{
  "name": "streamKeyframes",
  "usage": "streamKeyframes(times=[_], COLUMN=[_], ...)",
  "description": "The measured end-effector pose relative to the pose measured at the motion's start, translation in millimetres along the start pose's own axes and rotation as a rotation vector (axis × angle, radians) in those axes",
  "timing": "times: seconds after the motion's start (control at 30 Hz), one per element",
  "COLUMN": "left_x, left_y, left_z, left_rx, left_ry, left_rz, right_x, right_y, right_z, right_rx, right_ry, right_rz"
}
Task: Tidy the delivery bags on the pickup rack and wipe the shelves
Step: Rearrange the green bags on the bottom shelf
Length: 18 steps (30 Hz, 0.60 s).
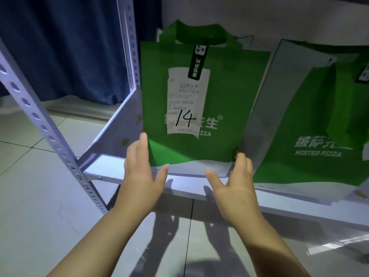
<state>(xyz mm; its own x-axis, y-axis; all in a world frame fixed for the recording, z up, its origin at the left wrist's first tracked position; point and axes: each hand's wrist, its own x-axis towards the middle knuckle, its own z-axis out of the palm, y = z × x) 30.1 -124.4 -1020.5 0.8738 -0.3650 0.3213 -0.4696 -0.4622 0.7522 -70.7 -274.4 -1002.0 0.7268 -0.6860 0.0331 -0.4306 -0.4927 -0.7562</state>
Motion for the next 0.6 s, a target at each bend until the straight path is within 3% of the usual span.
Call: streamKeyframes(times=[0.17,0.33,0.43,0.6], left_x=[-4,-18,-26,-29], left_y=[7,35,56,86], left_z=[-5,-6,3,33], left_rx=[0.059,0.115,0.098,0.045], left_ry=[0.035,0.089,0.031,-0.107], left_rz=[0.009,0.036,0.131,0.241], right_x=[-4,-21,-28,-36], right_y=[7,1,10,40], right_z=[-12,-47,-72,-114], right_rx=[0.034,-0.059,-0.116,-0.154], right_ry=[0.045,0.088,0.144,0.282], right_rz=[-0.027,-0.248,-0.309,-0.256])
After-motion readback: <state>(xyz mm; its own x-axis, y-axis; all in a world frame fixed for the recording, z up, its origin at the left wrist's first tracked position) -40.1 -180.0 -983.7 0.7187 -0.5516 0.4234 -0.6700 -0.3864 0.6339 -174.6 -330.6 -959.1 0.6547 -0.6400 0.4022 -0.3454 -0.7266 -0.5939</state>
